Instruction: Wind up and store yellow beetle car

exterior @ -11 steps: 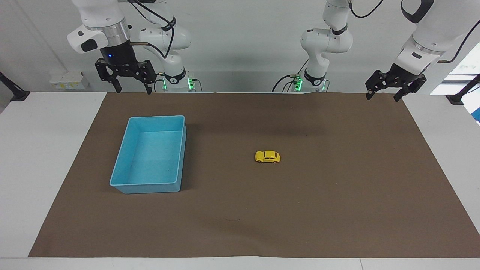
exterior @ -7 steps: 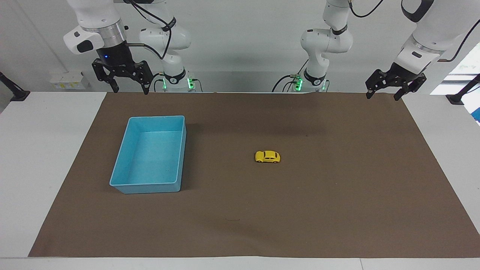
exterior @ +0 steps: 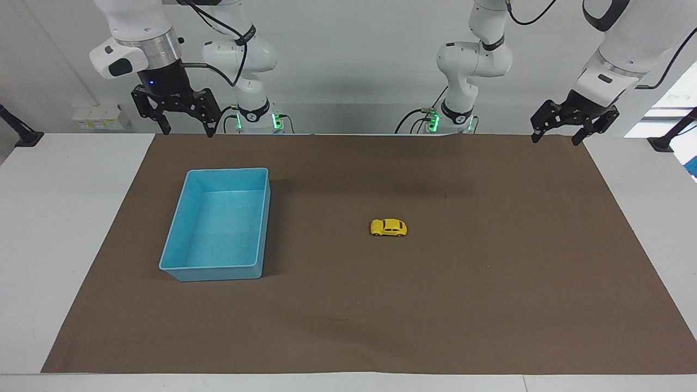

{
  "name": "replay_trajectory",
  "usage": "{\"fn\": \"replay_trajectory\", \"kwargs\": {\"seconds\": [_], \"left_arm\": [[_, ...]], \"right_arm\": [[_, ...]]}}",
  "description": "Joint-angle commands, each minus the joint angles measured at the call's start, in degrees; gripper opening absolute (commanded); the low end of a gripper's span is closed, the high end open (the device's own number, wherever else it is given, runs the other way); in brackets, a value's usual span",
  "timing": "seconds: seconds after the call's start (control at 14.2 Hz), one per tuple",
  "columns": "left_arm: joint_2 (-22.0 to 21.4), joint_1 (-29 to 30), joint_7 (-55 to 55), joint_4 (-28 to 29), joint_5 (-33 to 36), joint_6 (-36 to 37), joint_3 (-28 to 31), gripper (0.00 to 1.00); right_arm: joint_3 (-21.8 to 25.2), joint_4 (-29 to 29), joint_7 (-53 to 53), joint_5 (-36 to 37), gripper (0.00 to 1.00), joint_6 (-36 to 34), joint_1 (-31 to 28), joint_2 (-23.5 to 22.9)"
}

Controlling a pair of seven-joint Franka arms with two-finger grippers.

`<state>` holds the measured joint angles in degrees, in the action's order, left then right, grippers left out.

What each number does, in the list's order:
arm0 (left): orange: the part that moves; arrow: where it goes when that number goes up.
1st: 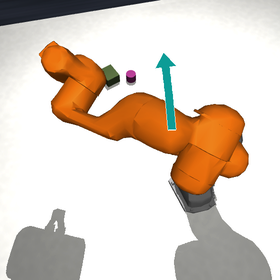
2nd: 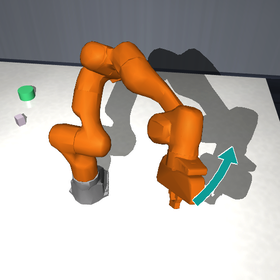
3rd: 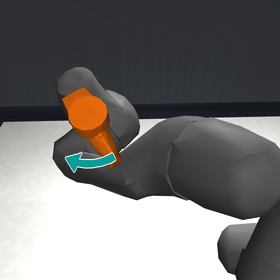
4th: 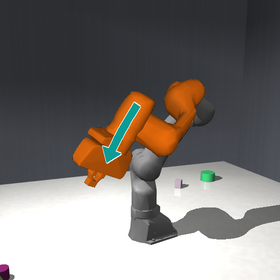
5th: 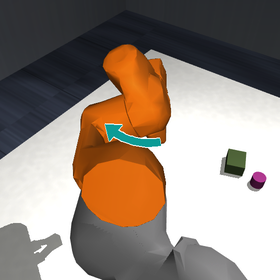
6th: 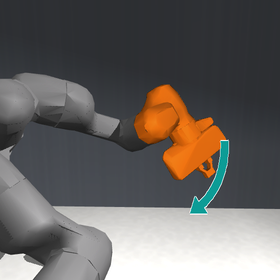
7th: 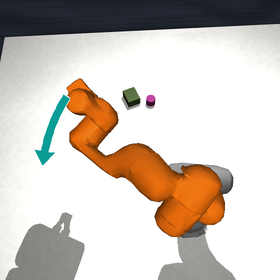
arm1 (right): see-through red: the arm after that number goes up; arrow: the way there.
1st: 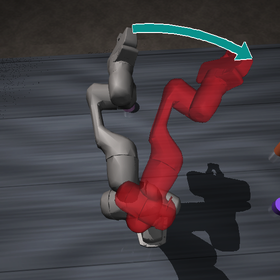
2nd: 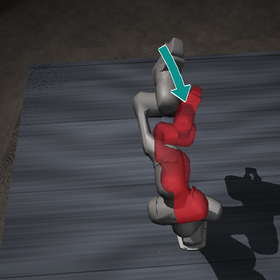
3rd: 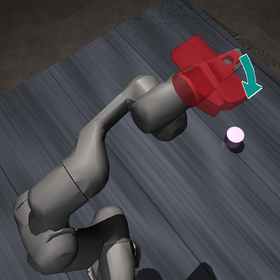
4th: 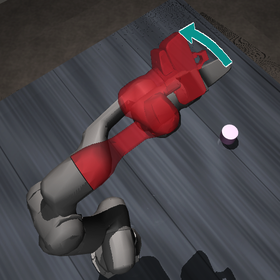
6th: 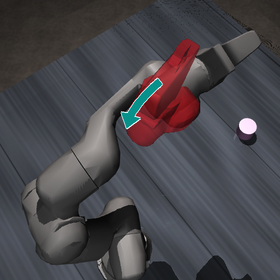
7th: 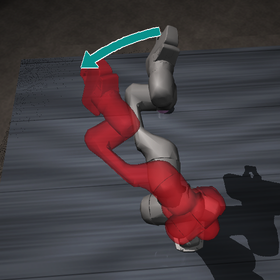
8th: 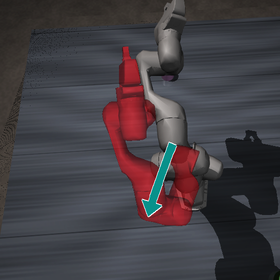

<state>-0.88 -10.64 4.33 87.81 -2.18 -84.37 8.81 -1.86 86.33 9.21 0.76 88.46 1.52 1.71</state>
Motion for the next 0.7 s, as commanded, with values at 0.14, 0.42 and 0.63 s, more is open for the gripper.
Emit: {"fn": "replay_trajectory", "kwargs": {"seconds": [0.14, 0.42, 0.63], "left_arm": [[-1.41, 0.28, 0.24, 1.30, 0.59, 0.43, -0.64, 1.00], [-1.41, 0.01, 1.47, 1.40, 0.59, 0.34, -1.08, 1.00], [-1.41, -0.08, 5.59, 1.40, 0.59, 0.34, -1.17, 1.00]], "right_arm": [[-0.34, 0.60, -0.33, -1.72, 1.00, -0.39, -0.99, 0.75], [-0.34, 0.69, -0.33, -1.72, 1.00, -0.31, -0.99, 0.75], [-0.34, 0.60, -0.33, -1.72, 1.00, -0.31, -0.99, 0.75]]}}
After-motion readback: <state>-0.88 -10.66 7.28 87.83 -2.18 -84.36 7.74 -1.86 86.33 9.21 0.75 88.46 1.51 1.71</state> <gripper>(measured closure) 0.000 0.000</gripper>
